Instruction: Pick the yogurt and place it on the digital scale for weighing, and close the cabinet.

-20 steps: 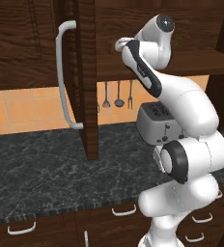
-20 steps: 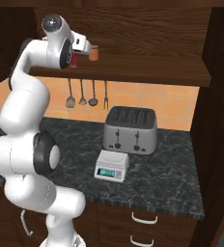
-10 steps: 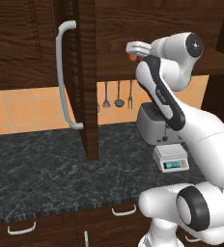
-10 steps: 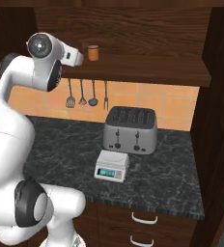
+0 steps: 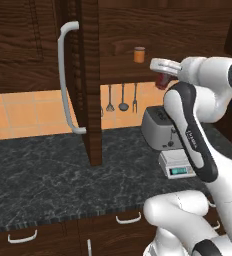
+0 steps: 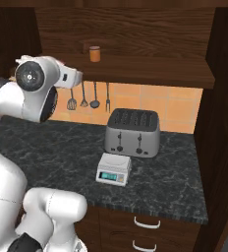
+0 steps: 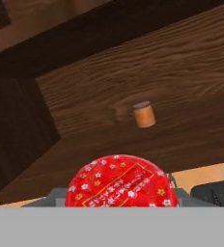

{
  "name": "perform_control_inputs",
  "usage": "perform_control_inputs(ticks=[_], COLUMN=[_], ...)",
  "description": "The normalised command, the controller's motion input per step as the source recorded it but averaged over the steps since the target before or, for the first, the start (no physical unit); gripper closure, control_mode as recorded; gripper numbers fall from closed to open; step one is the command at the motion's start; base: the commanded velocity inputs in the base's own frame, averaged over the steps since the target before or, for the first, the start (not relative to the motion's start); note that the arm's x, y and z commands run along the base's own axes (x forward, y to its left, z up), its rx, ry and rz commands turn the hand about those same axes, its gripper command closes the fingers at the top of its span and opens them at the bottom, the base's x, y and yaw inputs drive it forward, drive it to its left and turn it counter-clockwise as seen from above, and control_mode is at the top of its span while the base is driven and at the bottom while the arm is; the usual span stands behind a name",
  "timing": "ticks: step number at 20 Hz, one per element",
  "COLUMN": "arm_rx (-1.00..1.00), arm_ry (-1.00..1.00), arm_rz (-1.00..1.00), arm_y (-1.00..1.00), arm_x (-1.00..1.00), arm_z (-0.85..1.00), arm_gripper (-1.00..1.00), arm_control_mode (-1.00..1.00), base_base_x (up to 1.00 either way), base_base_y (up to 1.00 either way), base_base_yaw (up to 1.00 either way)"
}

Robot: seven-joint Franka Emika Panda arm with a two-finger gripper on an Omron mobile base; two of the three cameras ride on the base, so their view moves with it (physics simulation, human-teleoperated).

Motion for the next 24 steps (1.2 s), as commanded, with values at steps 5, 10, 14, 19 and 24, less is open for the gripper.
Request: perform_control_inputs(ticks=[5, 10, 14, 19, 24], arm_rx=[-0.17, -0.26, -0.28, -0.19, -0.01], arm_ry=[0.01, 0.19, 0.37, 0.13, 0.02], arm_rz=[0.19, 0.30, 0.30, 0.22, 0.15], arm_y=[-0.93, -0.73, -0.33, -0.13, -0.25], arm_x=[-0.95, -0.27, 0.15, 0.37, 0.36], arm_z=[-0.26, -0.58, -0.74, -0.81, -0.80], arm_gripper=[1.00, 1.00, 1.00, 1.00, 1.00], arm_control_mode=[-1.00, -1.00, -1.00, -1.00, -1.00], base_base_x=[0.00, 0.00, 0.00, 0.00, 0.00], base_base_y=[0.00, 0.00, 0.00, 0.00, 0.00], base_base_yaw=[0.00, 0.00, 0.00, 0.00, 0.00])
